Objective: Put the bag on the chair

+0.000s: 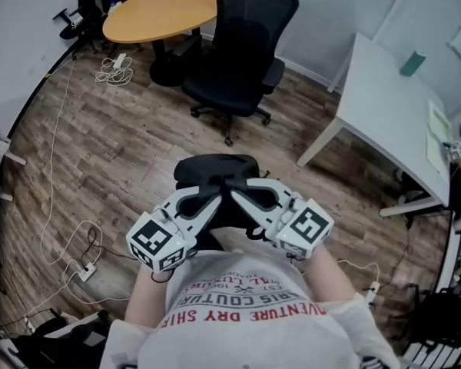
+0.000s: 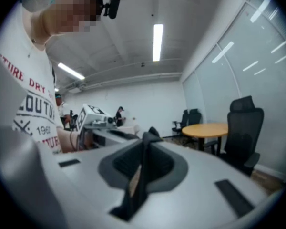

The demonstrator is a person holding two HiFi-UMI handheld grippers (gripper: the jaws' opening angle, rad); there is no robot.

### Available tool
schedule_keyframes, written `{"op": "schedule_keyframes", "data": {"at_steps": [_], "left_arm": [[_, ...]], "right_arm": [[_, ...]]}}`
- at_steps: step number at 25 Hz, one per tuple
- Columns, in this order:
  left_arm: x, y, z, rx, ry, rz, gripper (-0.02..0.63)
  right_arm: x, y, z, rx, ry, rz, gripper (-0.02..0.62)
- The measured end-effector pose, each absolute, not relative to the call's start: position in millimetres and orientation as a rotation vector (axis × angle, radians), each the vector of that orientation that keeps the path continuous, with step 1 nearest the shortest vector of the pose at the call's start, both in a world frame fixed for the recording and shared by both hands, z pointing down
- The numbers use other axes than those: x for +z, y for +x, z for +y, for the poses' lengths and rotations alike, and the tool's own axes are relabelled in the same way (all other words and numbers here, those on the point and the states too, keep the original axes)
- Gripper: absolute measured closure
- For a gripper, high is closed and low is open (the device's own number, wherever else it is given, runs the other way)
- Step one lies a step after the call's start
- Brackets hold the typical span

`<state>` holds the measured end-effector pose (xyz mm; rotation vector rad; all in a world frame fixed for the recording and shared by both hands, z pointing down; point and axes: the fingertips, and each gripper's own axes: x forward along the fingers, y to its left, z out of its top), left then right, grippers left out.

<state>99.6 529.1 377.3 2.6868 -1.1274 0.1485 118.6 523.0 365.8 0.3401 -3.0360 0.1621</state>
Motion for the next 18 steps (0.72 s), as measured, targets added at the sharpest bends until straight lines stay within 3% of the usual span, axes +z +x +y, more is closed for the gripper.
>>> {"op": "schedule_keyframes", "data": {"at_steps": [18], "left_arm": [[367,-18,363,0.083,2.735,-0.977,0.548]], "right_arm": [[352,2,369,0.247,0.432,-3.040,0.548]]}}
